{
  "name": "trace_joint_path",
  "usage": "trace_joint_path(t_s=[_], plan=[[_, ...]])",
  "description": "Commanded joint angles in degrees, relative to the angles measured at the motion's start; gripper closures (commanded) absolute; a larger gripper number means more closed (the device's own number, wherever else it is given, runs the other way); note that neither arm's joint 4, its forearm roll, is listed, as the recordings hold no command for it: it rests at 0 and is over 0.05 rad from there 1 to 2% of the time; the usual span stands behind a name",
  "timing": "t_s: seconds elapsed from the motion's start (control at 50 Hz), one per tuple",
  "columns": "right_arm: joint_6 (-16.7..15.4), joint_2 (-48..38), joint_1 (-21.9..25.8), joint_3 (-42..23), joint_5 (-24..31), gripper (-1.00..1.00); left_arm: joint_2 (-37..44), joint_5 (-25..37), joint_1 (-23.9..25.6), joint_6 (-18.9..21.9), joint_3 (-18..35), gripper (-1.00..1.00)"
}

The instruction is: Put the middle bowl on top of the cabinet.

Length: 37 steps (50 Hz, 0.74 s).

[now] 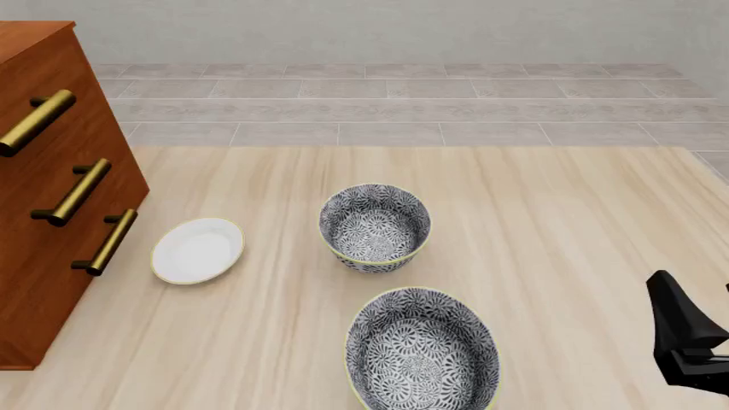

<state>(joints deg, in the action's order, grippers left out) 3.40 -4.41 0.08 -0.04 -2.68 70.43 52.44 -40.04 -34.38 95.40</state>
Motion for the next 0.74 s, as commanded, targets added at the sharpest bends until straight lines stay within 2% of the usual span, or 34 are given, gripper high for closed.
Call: trace_joint_path(t_s=[0.02, 0.74], plan=[[0.07, 0.44, -0.04, 0.01, 0.4, -1.0, -0.77, -0.08, -1.22, 0.42, 1.3, -1.0], [1.14, 0.76, -0.47, 0.02, 0.53, -1.0, -4.03, -0.79, -3.05, 1.34, 4.52, -1.0]])
